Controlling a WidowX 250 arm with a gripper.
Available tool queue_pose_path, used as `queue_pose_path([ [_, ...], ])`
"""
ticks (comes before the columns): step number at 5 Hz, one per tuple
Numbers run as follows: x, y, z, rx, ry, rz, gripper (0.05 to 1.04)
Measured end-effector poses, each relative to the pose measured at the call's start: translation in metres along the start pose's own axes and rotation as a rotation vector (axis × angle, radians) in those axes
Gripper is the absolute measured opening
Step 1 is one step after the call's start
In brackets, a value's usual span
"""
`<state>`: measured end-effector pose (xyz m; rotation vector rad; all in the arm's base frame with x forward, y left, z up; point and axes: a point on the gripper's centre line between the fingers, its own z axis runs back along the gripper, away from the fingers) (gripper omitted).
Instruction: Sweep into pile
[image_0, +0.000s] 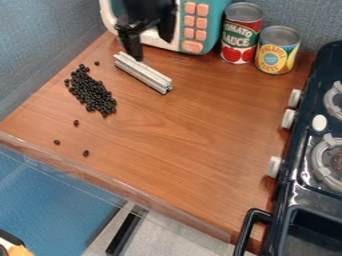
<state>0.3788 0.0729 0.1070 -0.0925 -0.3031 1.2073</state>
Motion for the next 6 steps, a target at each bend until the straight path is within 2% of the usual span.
queue_pose_path([
  [2,0.009,0.004,0.003,-0.115,0.026,0.036,1.001],
  [3,0.006,-0.005,-0.007,-0.106,0.023,0.017,1.001],
  [4,-0.004,-0.016,-0.021,-0.076,0.017,-0.016,1.001],
  [5,-0.01,-0.023,-0.039,-0.016,-0.001,-0.016,1.001],
  [6,-0.015,-0.027,-0.049,0.019,-0.022,-0.025,1.001],
])
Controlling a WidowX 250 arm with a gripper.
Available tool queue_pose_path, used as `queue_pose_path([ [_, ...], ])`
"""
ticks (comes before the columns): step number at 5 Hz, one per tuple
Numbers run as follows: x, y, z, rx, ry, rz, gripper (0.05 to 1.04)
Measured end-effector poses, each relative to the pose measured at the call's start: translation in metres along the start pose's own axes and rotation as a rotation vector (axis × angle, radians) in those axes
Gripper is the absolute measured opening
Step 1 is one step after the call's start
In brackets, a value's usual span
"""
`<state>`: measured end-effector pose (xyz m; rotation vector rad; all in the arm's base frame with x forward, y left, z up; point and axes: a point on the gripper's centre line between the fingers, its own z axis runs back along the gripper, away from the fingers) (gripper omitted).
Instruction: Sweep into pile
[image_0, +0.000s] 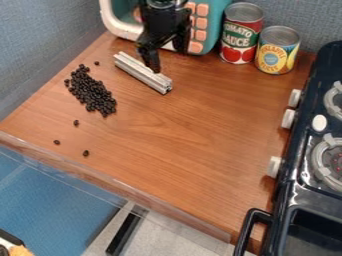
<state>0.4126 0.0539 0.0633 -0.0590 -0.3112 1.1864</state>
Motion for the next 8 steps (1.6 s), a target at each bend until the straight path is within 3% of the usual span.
queue_pose_path([
  [5,-0.004,0.018,-0.04,0.117,0.006,-0.001,1.001],
  [6,-0.003,0.021,-0.046,0.138,-0.003,0.008,0.952],
  [8,0.0,0.022,-0.044,0.153,-0.016,0.037,0.399],
])
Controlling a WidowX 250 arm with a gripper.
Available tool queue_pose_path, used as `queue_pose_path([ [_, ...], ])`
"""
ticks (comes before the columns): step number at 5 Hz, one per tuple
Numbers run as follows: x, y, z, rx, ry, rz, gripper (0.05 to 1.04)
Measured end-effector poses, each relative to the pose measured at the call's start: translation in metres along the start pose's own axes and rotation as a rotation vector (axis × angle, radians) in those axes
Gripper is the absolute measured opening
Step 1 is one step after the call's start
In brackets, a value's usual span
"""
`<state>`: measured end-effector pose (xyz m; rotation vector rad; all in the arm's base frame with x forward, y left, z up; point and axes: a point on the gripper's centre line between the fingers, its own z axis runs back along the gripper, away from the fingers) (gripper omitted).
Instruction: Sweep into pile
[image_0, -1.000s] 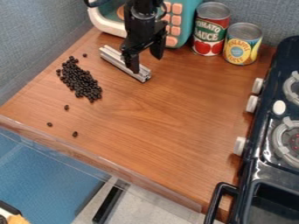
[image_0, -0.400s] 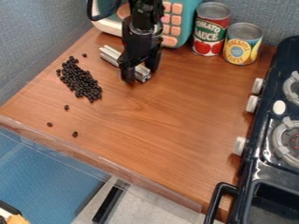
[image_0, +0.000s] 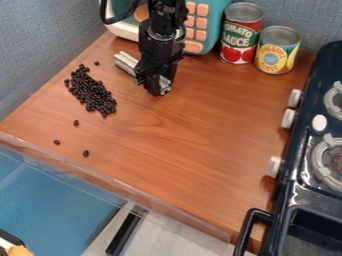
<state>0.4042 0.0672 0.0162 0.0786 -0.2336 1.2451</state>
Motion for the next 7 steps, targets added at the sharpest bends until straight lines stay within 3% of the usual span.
queue_pose_path([
  [1,0.003,-0.01,0.011,-0.018,0.017,0.044,0.391],
  [2,0.025,-0.027,0.034,-0.076,0.036,0.243,0.391],
  [4,0.049,-0.037,0.033,-0.092,0.088,0.42,0.391],
  [5,0.05,-0.04,0.028,-0.085,0.091,0.429,0.391],
  [7,0.044,-0.016,-0.01,0.011,0.04,0.381,0.391],
])
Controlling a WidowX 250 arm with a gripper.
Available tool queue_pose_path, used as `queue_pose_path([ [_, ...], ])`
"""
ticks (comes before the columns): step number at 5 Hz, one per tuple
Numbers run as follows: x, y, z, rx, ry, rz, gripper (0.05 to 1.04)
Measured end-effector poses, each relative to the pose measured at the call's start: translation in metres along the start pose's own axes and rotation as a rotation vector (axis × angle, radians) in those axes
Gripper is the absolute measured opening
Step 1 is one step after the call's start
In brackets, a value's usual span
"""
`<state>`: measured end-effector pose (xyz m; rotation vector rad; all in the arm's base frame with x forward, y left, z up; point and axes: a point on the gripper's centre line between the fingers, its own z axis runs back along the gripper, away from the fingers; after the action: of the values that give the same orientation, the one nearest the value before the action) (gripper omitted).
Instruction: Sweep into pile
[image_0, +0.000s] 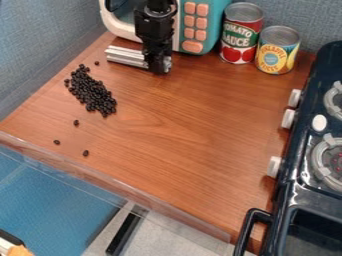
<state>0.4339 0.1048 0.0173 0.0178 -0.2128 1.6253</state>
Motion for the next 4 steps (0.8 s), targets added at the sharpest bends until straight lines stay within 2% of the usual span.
queue_pose_path([
  [1,-0.001,0.012,0.0,0.004,-0.009,-0.012,0.391],
  [3,0.002,0.012,0.002,0.002,-0.001,-0.006,0.391],
  [4,0.017,0.005,0.01,-0.016,-0.003,0.033,0.391],
])
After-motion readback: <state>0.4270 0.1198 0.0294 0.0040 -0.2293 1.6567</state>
